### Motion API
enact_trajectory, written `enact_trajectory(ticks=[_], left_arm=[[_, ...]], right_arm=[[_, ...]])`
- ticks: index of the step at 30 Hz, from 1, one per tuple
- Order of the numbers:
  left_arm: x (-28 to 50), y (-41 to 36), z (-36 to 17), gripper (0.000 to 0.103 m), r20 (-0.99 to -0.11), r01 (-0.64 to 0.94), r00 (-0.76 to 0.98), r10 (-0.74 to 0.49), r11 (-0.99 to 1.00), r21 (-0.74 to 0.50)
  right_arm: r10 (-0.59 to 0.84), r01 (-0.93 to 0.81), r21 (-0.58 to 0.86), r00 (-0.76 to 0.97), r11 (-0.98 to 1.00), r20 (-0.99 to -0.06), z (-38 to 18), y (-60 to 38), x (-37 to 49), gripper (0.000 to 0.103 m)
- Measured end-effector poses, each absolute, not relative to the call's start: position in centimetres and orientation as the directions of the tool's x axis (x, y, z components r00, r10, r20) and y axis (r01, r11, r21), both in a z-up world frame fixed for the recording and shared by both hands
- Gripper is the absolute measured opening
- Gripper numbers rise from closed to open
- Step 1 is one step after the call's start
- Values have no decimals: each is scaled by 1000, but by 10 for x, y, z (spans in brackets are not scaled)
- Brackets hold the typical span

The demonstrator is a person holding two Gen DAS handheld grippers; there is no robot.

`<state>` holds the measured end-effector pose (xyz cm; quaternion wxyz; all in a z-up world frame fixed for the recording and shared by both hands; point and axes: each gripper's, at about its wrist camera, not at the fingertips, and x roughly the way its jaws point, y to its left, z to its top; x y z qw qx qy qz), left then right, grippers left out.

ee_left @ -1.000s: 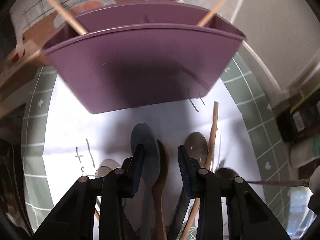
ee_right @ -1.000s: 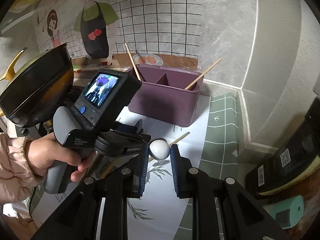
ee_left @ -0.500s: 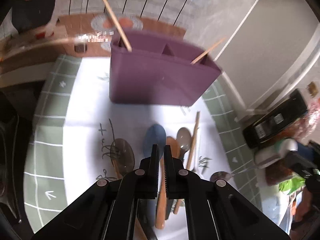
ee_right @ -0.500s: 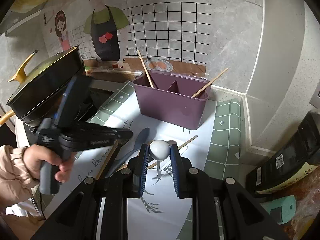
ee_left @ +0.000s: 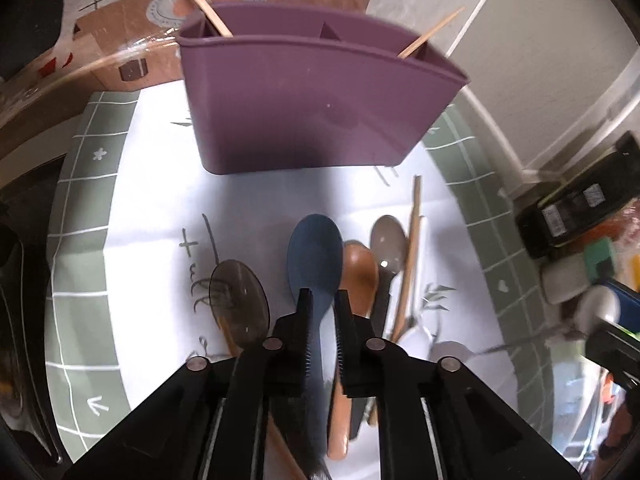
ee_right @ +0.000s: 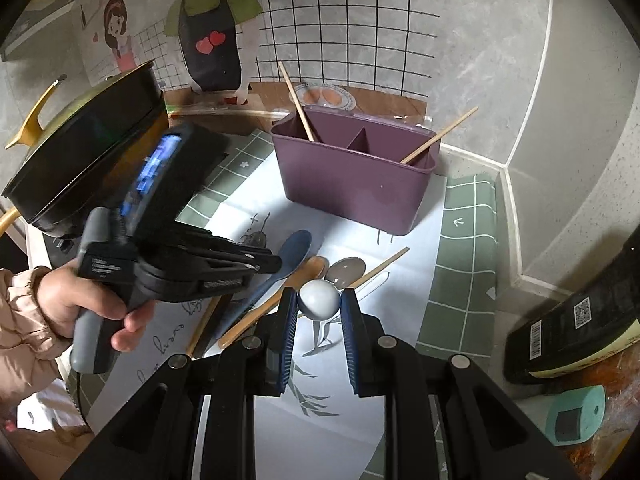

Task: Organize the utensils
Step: 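Grasp the blue spoon with the left tool while the right tool holds the white spoon, then lift the blue spoon with the left tool while the right tool lifts the white spoon toward the holder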

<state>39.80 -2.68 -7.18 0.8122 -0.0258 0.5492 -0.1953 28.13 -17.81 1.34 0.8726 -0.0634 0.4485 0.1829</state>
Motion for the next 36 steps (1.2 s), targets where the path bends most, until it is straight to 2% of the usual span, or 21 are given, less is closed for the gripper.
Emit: enact_trajectory(ticks=[3, 5, 7, 12, 15, 18, 23, 30, 31, 33, 36], left_arm=[[407, -36, -77, 25, -893, 284, 312, -325, 929, -239], [413, -42, -79, 41, -896, 293, 298, -328, 925, -241], [418, -48, -80, 46, -899, 305, 296, -321, 924, -230], [428, -52, -82, 46, -915, 267, 323, -243, 950, -159], [426, -41, -74, 46, -893, 263, 324, -313, 936, -233], [424, -30, -73, 46, -895, 252, 350, -277, 948, -195], [432, -34, -84, 46, -901, 259, 288, -325, 932, -253], [446, -52, -85, 46, -908, 262, 275, -315, 934, -245], [447, -53, -85, 46, -910, 263, 273, -312, 934, -242], [448, -55, -84, 35, -914, 259, 280, -295, 940, -224], [439, -52, -80, 34, -902, 256, 320, -291, 943, -213]], right_arm=[[261, -380, 45, 541, 924, -799, 14, -181, 282, 20], [261, -379, 44, 544, 924, -798, 13, -184, 283, 20], [269, -377, 54, 544, 925, -795, 13, -188, 284, 20], [281, -371, 72, 547, 926, -789, 13, -196, 285, 20], [284, -363, 81, 550, 928, -786, 12, -201, 284, 20], [284, -361, 81, 556, 929, -781, 12, -202, 282, 20], [292, -367, 81, 567, 927, -770, 11, -201, 282, 20], [291, -372, 76, 566, 925, -771, 11, -199, 283, 20], [291, -372, 76, 566, 925, -771, 11, -199, 284, 20], [291, -372, 75, 567, 925, -771, 11, -199, 284, 20], [293, -376, 76, 564, 924, -772, 11, -199, 284, 20]])
